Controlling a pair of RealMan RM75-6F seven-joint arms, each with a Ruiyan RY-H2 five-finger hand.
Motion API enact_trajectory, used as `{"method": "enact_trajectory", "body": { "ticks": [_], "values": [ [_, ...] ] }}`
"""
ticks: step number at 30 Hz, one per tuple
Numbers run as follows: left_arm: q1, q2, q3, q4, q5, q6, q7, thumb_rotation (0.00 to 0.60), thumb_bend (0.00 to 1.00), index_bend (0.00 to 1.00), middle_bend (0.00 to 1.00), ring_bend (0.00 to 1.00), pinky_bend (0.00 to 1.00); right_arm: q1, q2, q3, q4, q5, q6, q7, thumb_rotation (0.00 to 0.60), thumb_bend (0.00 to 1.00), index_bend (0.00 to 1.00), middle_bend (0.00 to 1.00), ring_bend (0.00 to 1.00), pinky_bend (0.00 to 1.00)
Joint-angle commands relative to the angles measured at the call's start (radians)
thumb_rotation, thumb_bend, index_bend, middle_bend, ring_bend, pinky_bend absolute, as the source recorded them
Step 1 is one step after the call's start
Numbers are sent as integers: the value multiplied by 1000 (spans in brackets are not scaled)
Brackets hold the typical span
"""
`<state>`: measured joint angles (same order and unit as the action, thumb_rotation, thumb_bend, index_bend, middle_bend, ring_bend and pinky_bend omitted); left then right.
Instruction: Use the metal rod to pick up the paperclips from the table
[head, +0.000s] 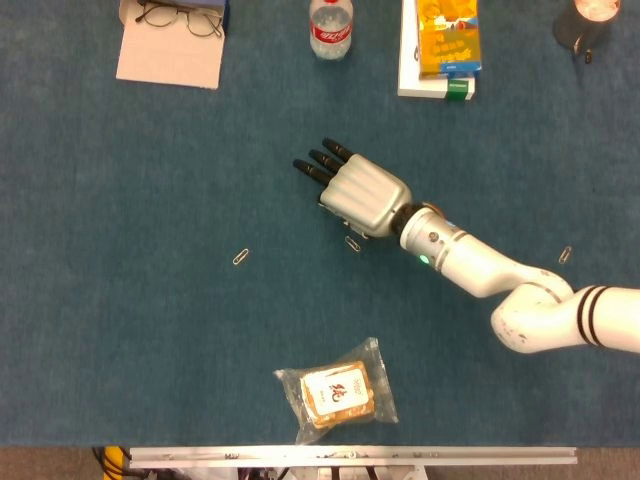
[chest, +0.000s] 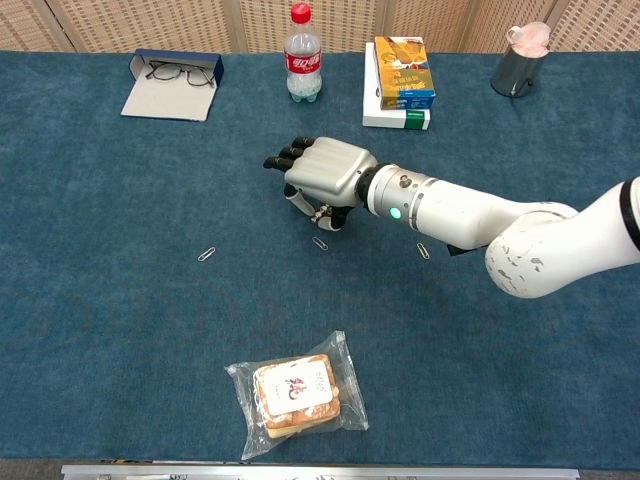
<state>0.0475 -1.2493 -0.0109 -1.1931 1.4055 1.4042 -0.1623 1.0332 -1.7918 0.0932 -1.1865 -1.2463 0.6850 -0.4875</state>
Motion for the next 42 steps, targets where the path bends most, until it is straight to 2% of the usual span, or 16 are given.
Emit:
{"method": "enact_trajectory", "body": {
  "ticks": [1,16,42],
  "values": [
    [0,3,-1,-11,-1,3,12,600,349,255,0,0,112,-21,33,-10,-46,-15,29,9,600,286,595,42,0,60],
    [1,17,-4,-83,-12,15,97,600,349,256,0,0,112,-105,149,-46,-200,-80,138,48,600,286,595,43,0,60],
    [20,22,0,-108,-25,33,121,600,349,255,0,0,113,-151,188,-85,-305,-189,172,99,600,287,597,43,0,60]
  ]
}}
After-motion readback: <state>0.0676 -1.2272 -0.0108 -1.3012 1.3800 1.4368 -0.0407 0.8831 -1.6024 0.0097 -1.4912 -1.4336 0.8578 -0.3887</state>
